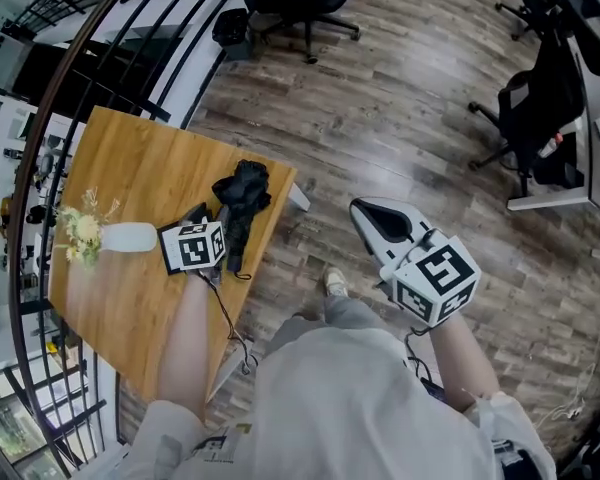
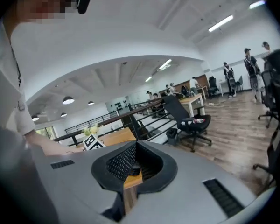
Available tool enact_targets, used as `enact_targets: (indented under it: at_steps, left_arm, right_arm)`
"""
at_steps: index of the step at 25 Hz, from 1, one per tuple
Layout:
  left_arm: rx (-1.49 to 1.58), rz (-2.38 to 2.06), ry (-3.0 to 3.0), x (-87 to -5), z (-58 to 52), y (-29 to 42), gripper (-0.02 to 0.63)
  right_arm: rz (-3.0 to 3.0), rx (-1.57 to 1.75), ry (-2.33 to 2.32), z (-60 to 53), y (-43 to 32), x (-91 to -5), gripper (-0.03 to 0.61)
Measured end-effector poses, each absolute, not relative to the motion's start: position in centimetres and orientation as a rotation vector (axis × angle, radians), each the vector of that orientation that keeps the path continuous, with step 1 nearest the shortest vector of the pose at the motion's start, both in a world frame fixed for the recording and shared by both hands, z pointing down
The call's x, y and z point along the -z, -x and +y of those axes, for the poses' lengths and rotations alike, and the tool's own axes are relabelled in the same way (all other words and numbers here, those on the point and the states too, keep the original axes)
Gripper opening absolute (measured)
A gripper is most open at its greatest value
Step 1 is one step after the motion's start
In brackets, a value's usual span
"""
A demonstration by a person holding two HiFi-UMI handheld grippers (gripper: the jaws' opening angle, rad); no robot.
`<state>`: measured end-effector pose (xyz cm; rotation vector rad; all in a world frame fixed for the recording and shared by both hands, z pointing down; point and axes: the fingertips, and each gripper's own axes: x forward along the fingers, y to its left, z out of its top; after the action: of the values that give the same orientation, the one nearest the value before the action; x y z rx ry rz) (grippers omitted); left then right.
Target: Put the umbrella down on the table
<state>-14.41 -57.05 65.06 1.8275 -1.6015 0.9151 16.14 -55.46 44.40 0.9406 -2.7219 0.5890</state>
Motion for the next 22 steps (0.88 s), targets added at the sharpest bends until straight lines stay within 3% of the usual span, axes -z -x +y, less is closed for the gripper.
enact_targets:
  at_steps: [8, 12, 22]
  left_arm:
    - [-0.567, -1.829, -1.981, -50.3, -54.0, 15.3, 0.21]
    - [-0.434, -1.927, -2.126, -42.1, -52.7, 14.3, 0.169]
    - [-0.35, -2.056, -2.343, -31.1, -47.1, 14.1, 0.114]
  right_arm:
    - [-2.889, -0.341, -0.92, -54.3, -13.8, -34.7, 0.028]
    - [-2.929, -0.289, -0.937, -53.5, -13.5, -31.8, 0.028]
    - [-2.98, -0.189, -0.935, -50.6, -11.3, -26.5, 0.028]
